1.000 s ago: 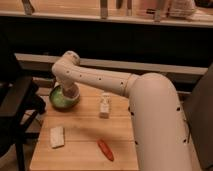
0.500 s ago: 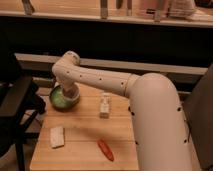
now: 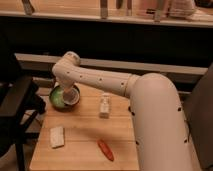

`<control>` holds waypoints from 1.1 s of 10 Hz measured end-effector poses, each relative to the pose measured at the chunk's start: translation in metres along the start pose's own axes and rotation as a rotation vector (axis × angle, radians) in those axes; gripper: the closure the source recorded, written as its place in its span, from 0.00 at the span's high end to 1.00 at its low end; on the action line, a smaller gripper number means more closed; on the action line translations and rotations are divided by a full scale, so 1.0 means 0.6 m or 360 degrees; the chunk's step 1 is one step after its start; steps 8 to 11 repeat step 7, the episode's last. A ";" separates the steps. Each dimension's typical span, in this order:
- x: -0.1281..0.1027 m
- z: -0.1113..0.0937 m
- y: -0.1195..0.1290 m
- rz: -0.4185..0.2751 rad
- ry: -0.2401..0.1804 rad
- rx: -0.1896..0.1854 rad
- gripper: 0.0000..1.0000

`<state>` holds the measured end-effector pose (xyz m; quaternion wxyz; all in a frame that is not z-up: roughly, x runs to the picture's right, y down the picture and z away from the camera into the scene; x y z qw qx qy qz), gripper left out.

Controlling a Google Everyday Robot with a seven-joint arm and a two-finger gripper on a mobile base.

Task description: Place the ceramic cup in the ceramic bowl

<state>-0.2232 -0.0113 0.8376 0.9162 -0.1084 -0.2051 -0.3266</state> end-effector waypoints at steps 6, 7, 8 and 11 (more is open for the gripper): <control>0.006 -0.002 0.004 0.0000 0.0001 0.0007 0.80; 0.005 -0.002 0.002 -0.0001 -0.0002 0.0009 0.80; 0.005 -0.002 0.002 -0.0001 -0.0002 0.0009 0.80; 0.005 -0.002 0.002 -0.0001 -0.0002 0.0009 0.80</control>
